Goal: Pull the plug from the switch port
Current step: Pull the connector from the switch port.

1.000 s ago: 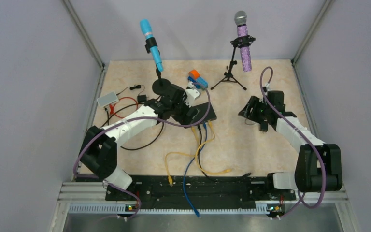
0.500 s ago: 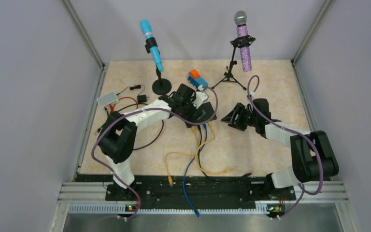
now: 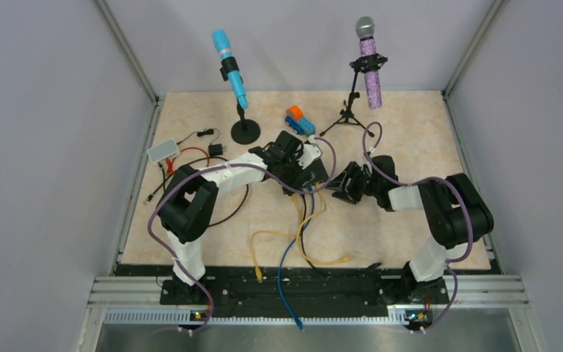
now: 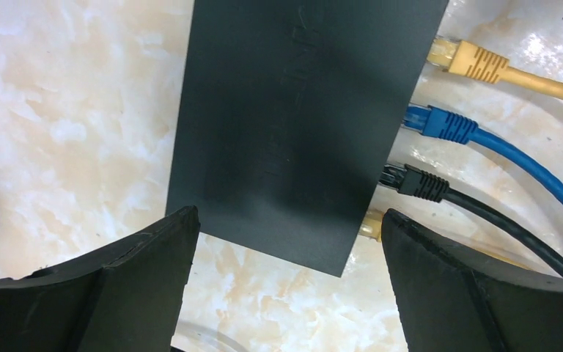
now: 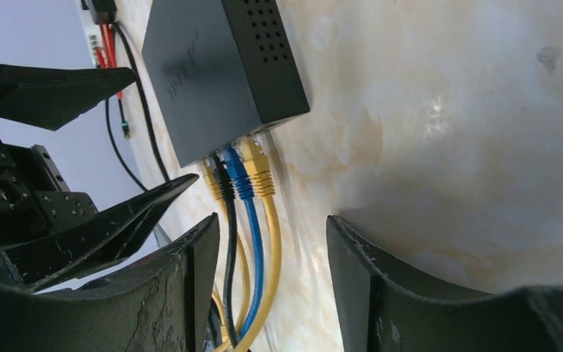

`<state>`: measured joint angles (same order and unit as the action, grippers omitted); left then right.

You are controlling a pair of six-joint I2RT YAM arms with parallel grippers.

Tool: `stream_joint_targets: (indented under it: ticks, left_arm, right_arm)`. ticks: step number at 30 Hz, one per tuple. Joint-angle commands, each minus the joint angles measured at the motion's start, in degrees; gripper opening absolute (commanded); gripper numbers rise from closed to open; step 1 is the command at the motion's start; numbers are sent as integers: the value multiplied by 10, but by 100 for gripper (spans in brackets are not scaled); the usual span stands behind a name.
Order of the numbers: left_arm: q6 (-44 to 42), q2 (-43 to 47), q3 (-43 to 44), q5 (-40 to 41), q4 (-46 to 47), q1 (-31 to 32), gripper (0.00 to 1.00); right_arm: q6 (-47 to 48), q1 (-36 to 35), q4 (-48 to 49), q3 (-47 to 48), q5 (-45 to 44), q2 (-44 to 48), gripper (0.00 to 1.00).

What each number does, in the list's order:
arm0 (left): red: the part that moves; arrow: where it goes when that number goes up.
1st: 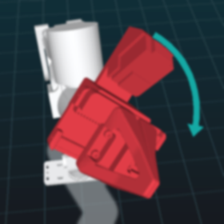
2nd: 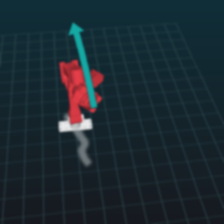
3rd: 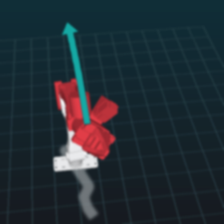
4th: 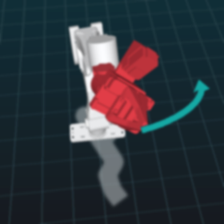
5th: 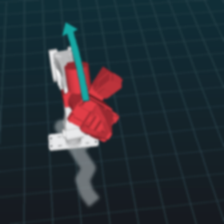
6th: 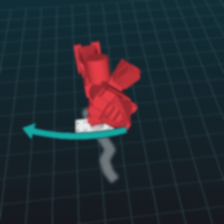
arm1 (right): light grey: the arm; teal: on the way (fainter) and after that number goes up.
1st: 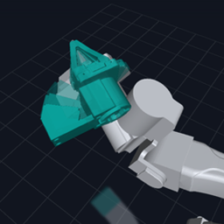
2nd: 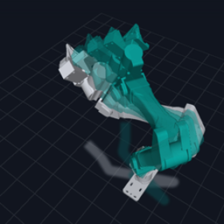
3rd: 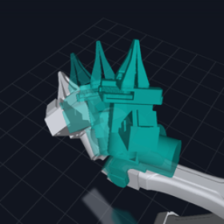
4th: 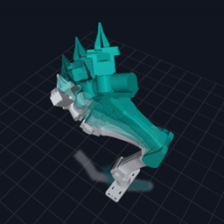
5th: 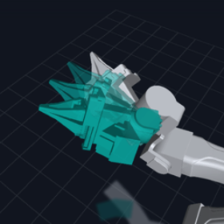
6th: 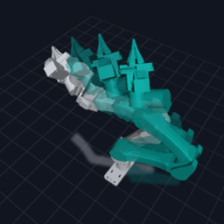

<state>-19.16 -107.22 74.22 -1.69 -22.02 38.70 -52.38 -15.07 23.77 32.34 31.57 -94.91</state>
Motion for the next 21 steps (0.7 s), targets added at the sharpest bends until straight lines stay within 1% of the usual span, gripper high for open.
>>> stream_joint_targets:
  ticks: [1,6,8,12,14,16,21]
  left_arm:
    - [-34,-11,28,25,31,1,99]
    - [-44,-24,40,31,10,2,99]
    - [-41,-25,37,26,6,2,99]
    - [-25,-25,33,20,-5,2,98]
    - [-21,-24,27,20,-5,3,97]
    - [-19,-23,25,20,-5,4,97]
    - [-20,-29,30,20,-9,6,97]
  right_arm:
    - [-24,-10,58,19,8,-41,55]
    - [-35,-19,76,41,11,-83,53]
    - [-38,-26,74,51,11,-99,52]
    - [-52,-37,103,50,11,-124,50]
    - [-61,-38,122,39,10,-129,46]
    - [-68,-38,139,29,8,-129,45]
    - [-75,-38,163,22,10,-142,36]
